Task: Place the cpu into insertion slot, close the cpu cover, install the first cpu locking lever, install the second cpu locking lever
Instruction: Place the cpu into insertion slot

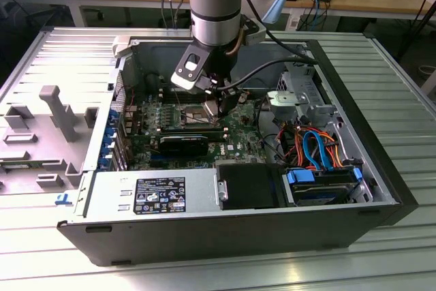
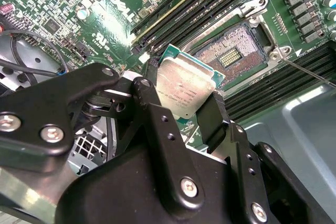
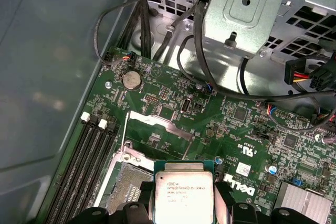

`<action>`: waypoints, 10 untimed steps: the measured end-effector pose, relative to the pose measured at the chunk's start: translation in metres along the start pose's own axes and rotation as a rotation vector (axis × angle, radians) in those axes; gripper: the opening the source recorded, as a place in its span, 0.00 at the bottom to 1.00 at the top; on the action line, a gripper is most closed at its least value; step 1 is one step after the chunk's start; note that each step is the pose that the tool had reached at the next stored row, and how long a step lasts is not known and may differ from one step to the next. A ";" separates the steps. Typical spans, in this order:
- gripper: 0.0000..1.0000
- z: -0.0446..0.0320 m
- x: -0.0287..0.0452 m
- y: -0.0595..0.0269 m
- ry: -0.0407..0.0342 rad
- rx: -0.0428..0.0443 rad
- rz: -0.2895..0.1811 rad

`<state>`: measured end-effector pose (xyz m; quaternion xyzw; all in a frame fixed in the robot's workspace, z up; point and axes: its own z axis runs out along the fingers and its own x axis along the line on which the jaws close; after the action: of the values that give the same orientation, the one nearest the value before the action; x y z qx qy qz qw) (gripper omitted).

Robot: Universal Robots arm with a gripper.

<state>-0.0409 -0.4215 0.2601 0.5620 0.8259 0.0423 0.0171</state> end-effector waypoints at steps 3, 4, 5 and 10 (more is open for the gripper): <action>0.54 0.0006 0.0000 -0.0001 -0.0001 -0.0001 0.002; 0.54 0.0009 0.0000 -0.0001 -0.0002 -0.0001 0.003; 0.54 0.0011 0.0000 -0.0001 -0.0002 -0.0001 0.004; 0.54 0.0018 0.0000 -0.0002 -0.0005 -0.0002 0.007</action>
<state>-0.0409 -0.4215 0.2584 0.5647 0.8240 0.0422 0.0173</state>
